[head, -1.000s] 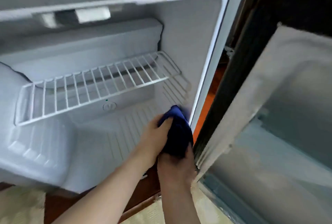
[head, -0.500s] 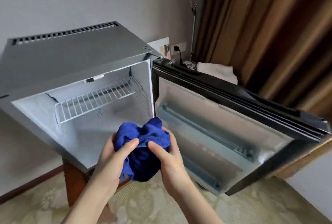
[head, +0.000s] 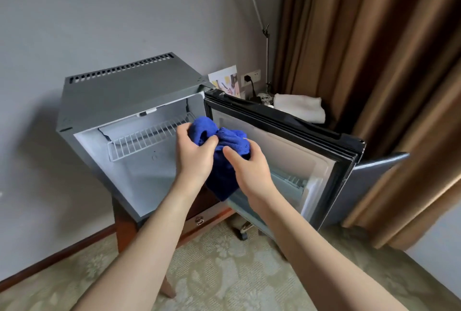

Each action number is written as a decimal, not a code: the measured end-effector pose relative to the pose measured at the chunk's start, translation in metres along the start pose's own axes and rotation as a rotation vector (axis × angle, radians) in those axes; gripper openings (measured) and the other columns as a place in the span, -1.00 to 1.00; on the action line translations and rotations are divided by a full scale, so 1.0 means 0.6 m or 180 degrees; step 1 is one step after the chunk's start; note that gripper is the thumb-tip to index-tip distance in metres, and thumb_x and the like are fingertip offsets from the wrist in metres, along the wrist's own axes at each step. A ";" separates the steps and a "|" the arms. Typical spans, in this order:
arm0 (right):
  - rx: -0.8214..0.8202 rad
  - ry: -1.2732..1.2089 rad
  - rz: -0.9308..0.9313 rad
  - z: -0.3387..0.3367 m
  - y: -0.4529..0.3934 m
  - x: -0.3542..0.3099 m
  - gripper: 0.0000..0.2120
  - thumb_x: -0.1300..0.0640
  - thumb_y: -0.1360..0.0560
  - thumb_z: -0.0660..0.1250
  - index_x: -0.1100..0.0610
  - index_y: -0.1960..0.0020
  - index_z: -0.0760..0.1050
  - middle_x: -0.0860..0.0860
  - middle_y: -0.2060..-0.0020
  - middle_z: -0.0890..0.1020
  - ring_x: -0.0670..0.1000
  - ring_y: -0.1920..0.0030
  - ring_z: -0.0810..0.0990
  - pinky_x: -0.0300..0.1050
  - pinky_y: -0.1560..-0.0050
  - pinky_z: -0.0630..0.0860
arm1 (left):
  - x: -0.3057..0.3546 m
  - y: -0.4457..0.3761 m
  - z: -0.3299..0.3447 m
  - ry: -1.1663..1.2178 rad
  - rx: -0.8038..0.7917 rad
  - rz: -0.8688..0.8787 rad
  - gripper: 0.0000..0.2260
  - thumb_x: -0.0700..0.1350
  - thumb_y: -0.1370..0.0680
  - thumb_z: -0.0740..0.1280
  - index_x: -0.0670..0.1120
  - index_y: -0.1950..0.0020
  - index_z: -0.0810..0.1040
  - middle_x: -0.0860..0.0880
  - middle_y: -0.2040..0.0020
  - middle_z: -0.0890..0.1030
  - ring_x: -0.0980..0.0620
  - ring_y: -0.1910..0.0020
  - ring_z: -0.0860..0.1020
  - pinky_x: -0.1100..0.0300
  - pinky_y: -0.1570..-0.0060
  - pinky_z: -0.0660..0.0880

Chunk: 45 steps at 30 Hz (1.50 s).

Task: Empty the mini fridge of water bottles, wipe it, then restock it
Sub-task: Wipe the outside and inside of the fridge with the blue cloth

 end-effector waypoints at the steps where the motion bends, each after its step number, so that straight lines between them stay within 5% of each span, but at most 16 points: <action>1: 0.0091 -0.0026 0.0018 -0.001 -0.013 0.004 -0.80 -0.12 -0.38 0.41 -0.21 0.01 0.52 -0.24 0.13 0.69 -0.19 0.13 0.68 -0.18 0.10 0.60 | -0.006 -0.014 0.010 0.0029 -0.0083 0.0025 -0.67 -0.19 -0.44 0.44 0.04 -0.13 0.44 0.18 0.00 0.58 0.41 0.14 0.56 0.47 0.16 0.47; 3: 0.0258 -0.0088 0.0255 -0.002 -0.036 0.002 -0.81 -0.05 -0.41 0.41 -0.12 -0.02 0.52 -0.18 0.15 0.70 -0.10 0.12 0.69 -0.18 0.15 0.57 | -0.024 -0.044 0.030 0.0001 -0.0346 -0.0004 -0.69 -0.18 -0.49 0.41 0.02 -0.18 0.44 0.14 -0.05 0.59 0.33 0.03 0.58 0.41 0.05 0.48; 6: 0.0426 -0.0445 0.0947 -0.002 -0.071 0.012 -0.76 0.16 -0.50 0.42 0.06 -0.15 0.53 0.06 -0.01 0.69 0.09 -0.01 0.67 0.04 -0.08 0.62 | -0.066 -0.076 0.063 -0.0506 -0.0909 -0.0128 -0.73 -0.06 -0.51 0.37 0.07 -0.18 0.44 0.05 -0.08 0.60 0.02 -0.12 0.59 0.13 -0.11 0.51; 11: 0.0624 -0.0852 0.1653 -0.004 -0.092 0.044 -0.65 0.17 -0.50 0.43 0.17 -0.27 0.52 0.15 -0.04 0.69 0.16 -0.04 0.67 0.11 -0.13 0.62 | -0.121 -0.105 0.088 -0.0770 -0.1085 -0.0093 -0.80 0.21 -0.33 0.31 0.30 0.09 0.40 0.14 0.12 0.58 0.05 0.09 0.58 -0.11 -0.05 0.57; 15: 0.0924 -0.1249 0.1420 0.004 -0.085 0.054 -0.71 0.23 -0.52 0.38 0.09 -0.24 0.52 0.11 -0.01 0.71 0.13 0.02 0.69 0.05 0.00 0.66 | -0.129 -0.100 0.094 -0.0619 -0.1113 -0.0086 -0.81 0.20 -0.35 0.32 0.21 0.12 0.40 0.11 0.17 0.58 0.01 0.14 0.59 -0.11 0.02 0.58; 19: 0.1284 -0.1412 0.1100 -0.031 -0.034 0.051 -0.72 0.29 -0.52 0.34 0.07 -0.19 0.55 0.11 -0.02 0.71 0.16 0.00 0.70 0.18 -0.11 0.62 | -0.102 -0.034 0.117 -0.0533 -0.1245 0.0119 -0.84 0.17 -0.41 0.29 0.17 0.10 0.39 0.18 0.16 0.57 0.22 0.20 0.56 0.18 0.20 0.47; 23: 0.1526 -0.1219 0.0748 -0.104 0.034 0.054 -0.72 0.28 -0.52 0.33 0.01 -0.16 0.59 0.06 0.04 0.74 0.11 0.02 0.72 0.12 -0.08 0.64 | -0.078 0.062 0.155 -0.0513 -0.1409 0.0305 -0.81 0.18 -0.43 0.26 0.17 0.02 0.36 0.24 0.11 0.55 0.23 0.16 0.54 0.23 0.16 0.49; 30: 0.1173 -0.0551 0.0277 -0.171 0.089 0.045 -0.69 0.24 -0.52 0.32 -0.09 -0.14 0.62 -0.02 0.05 0.73 -0.02 0.04 0.70 -0.16 0.10 0.61 | -0.042 0.143 0.188 -0.0405 -0.1465 0.0373 -0.84 0.13 -0.46 0.25 0.18 -0.01 0.41 0.25 0.09 0.59 0.24 0.10 0.57 0.38 0.17 0.42; 34: 0.1090 -0.0062 0.0163 -0.196 0.099 0.044 -0.75 0.01 -0.44 0.33 -0.16 -0.09 0.61 -0.10 0.13 0.72 -0.07 0.09 0.69 0.07 0.01 0.65 | -0.022 0.181 0.196 -0.0337 -0.1388 0.0470 -0.76 0.08 -0.44 0.33 0.11 -0.08 0.44 0.17 0.09 0.61 0.16 0.07 0.60 0.22 0.07 0.53; 36: 0.1058 0.0066 0.0101 -0.206 0.098 0.049 -0.72 -0.05 -0.42 0.30 -0.18 -0.11 0.59 -0.12 0.12 0.71 -0.08 0.09 0.67 0.14 -0.02 0.64 | -0.023 0.192 0.201 -0.0269 -0.1295 0.0558 -0.73 0.03 -0.44 0.35 0.10 -0.12 0.44 0.17 0.06 0.60 0.16 0.05 0.60 0.30 0.07 0.52; 45: 0.0583 0.0922 -0.0036 -0.133 0.029 0.023 -0.72 -0.02 -0.48 0.23 -0.14 -0.17 0.49 -0.14 -0.03 0.65 -0.11 -0.07 0.59 -0.03 -0.09 0.54 | -0.054 0.101 0.173 0.0268 -0.0738 -0.0176 -0.78 0.01 -0.37 0.30 0.11 0.00 0.50 0.21 0.18 0.61 0.22 0.19 0.57 0.37 0.18 0.47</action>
Point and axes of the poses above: each hand's wrist, its own y-axis away from the middle knuckle, its own z-axis out of the palm, x = y × z, the point moved 2 cm from there along -y, towards the middle knuckle
